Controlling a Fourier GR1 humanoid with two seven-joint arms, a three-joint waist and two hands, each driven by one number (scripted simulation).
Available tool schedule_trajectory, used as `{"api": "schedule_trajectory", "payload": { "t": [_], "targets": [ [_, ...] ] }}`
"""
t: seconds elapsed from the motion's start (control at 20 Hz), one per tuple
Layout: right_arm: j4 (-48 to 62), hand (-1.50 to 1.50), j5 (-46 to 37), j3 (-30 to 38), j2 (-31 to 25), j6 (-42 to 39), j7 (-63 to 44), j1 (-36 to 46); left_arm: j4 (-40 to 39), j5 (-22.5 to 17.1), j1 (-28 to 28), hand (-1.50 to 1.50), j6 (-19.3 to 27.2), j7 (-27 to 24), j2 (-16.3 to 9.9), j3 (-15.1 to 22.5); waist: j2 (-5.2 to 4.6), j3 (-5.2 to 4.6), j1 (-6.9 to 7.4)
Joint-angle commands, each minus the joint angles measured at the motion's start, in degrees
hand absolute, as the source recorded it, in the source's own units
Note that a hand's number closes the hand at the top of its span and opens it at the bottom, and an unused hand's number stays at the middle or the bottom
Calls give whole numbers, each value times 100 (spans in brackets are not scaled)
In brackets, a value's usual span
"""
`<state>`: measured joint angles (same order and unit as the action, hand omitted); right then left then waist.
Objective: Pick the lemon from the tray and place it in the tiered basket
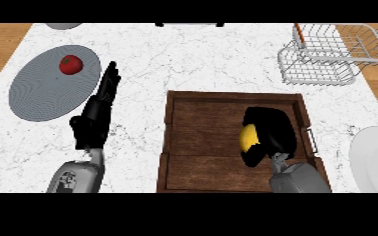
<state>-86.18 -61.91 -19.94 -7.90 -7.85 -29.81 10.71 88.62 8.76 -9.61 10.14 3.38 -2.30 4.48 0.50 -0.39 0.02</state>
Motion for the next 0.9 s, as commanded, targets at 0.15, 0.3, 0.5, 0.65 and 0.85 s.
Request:
{"api": "schedule_trajectory", "payload": {
  "t": [0.15,0.3,0.5,0.65,0.85],
  "targets": [
    [792,150,-345,48,-863,-1265,-101,274,-38,13,-159,0,-4,53,-82,-109,-69,36,22],
    [910,150,-613,35,-742,-1032,-210,421,134,19,189,0,7,-21,54,48,-55,39,29],
    [138,150,-674,409,-928,-1477,-519,724,-12,-128,290,0,-168,-256,-93,-144,-46,37,-1],
    [-913,150,-755,414,-729,-2113,-1238,866,42,221,214,0,135,-139,101,87,-30,35,-31],
    [-1780,150,-467,1155,-1243,-2492,-1151,1130,218,149,311,0,27,-16,21,60,-22,36,-48]
  ]
}}
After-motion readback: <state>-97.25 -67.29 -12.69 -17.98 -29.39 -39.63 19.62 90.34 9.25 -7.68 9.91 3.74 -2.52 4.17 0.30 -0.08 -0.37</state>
